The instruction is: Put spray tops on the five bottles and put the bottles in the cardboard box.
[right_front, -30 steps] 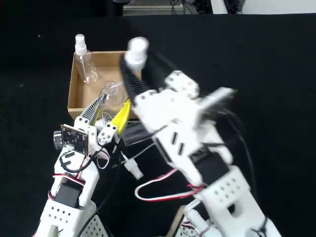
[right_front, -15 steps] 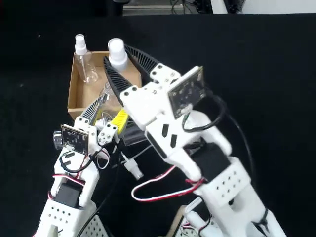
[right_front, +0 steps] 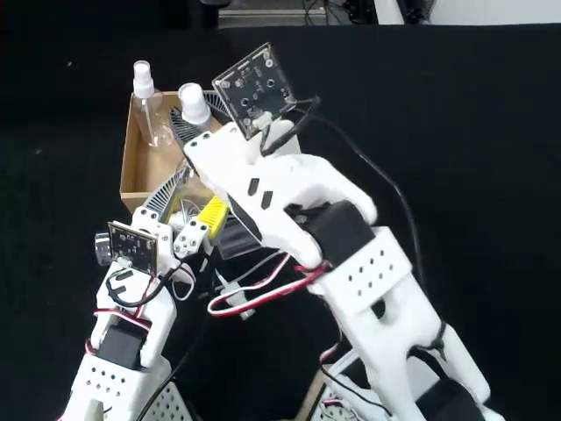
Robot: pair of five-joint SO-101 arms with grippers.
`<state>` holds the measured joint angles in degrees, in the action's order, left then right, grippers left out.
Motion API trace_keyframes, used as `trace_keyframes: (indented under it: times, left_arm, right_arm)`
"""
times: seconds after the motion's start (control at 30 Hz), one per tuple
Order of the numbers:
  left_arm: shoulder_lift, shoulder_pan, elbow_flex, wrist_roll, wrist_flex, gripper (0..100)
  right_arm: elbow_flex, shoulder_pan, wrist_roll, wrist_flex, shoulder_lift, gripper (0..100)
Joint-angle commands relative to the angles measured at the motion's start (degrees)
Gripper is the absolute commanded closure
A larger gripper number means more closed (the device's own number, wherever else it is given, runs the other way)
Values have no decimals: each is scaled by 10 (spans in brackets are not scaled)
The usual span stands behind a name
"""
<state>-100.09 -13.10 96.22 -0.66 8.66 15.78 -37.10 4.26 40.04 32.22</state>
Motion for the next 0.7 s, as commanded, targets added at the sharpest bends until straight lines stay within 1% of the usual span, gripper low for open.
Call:
trace_keyframes:
  times: [0.0,0.1,0.43,0.47,0.53,0.67]
  left_arm:
    - [-11,6,13,-5,-12,964]
    - [-11,6,13,-5,-12,964]
    - [-11,6,13,-5,-12,964]
    - [-11,6,13,-5,-12,964]
    - [-11,6,13,-5,-12,964]
    - [-11,6,13,-5,-12,964]
  right_arm:
    - [18,12,1,-5,61,987]
    - [15,11,0,4,64,987]
    - [-161,10,4,166,-71,981]
    - [-172,9,4,176,-77,969]
    - [-177,8,0,183,-80,913]
    - [-176,-11,4,185,-77,749]
